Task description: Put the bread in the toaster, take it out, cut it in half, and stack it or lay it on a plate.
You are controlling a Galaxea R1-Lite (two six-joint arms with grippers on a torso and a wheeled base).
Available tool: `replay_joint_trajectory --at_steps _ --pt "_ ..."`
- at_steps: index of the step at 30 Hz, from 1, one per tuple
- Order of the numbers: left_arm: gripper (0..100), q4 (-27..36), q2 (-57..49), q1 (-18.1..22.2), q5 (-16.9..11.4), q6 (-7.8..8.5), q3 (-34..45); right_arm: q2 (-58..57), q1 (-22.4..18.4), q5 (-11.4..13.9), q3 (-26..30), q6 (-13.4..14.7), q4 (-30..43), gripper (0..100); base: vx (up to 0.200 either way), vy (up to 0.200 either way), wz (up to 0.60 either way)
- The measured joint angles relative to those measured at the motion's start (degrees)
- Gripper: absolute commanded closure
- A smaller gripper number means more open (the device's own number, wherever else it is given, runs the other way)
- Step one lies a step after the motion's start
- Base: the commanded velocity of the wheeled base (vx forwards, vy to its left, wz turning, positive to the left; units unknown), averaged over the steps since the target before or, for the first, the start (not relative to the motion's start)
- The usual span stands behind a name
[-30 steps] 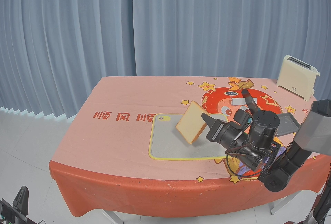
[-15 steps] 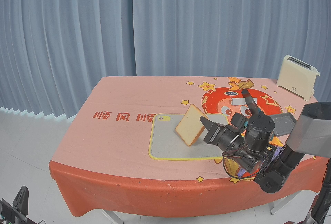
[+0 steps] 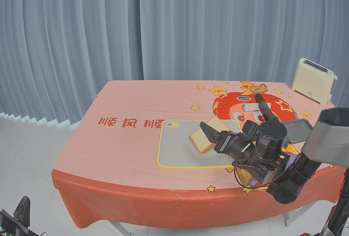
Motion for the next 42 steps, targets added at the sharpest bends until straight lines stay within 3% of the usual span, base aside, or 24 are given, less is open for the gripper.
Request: replay_joint_trajectory --at_steps 9,17,20,28,32,42 --pt "100 0.00 0.00 0.04 -0.02 0.00 0.00 -3.17 1.10 -1.88 -1.18 0.37 13.59 0 0.000 0.000 0.00" --pt "100 0.00 0.00 0.04 0.00 0.00 0.00 -6.34 1.71 -3.15 -2.57 1.68 18.29 0 0.000 0.000 0.00" --pt "100 0.00 0.00 0.04 -0.02 0.00 0.00 -7.39 1.65 -3.19 -3.40 3.56 23.28 0 0.000 0.000 0.00" --pt "100 0.00 0.00 0.04 -0.02 0.00 0.00 -10.62 1.34 -3.17 -8.55 11.69 40.80 0 0.000 0.000 0.00" --pt "100 0.00 0.00 0.00 0.00 0.00 0.00 -12.70 1.60 -3.15 -10.12 13.03 42.86 0 0.000 0.000 0.00" --pt "100 0.00 0.00 0.04 0.00 0.00 0.00 -15.58 1.88 -3.17 -10.23 12.52 43.92 0 0.000 0.000 0.00"
